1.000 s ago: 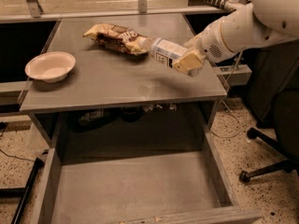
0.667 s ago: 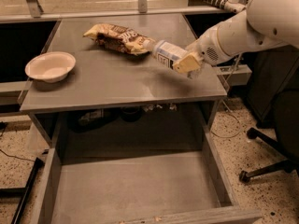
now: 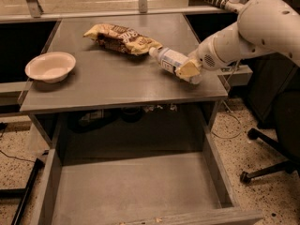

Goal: Pick blue plastic bottle from top drawer and place on counter

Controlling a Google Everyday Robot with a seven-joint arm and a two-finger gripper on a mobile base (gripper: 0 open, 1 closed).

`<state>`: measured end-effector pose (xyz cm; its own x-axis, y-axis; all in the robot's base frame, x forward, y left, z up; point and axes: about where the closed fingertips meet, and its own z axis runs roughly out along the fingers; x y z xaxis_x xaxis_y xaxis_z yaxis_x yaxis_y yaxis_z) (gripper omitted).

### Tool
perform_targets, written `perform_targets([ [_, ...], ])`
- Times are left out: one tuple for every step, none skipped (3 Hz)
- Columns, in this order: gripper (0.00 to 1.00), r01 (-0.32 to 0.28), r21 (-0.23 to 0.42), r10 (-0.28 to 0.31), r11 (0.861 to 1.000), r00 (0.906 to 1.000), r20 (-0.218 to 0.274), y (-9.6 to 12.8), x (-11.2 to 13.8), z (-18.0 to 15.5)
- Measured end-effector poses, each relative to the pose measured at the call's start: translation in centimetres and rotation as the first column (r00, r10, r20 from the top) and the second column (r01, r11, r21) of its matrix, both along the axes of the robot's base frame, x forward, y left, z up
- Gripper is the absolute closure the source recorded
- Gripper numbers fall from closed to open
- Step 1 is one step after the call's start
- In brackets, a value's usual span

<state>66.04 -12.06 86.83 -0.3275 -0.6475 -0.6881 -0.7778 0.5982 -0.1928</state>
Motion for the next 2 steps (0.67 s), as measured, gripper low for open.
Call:
perform_targets([
  [1.0, -0.004, -0.004, 0.004, 1.0, 0.9998, -0.02, -0.12, 0.27, -1.93],
  [0.81, -0.004, -0.004, 0.004, 1.0, 0.9998, -0.02, -0.12, 0.27, -1.93],
])
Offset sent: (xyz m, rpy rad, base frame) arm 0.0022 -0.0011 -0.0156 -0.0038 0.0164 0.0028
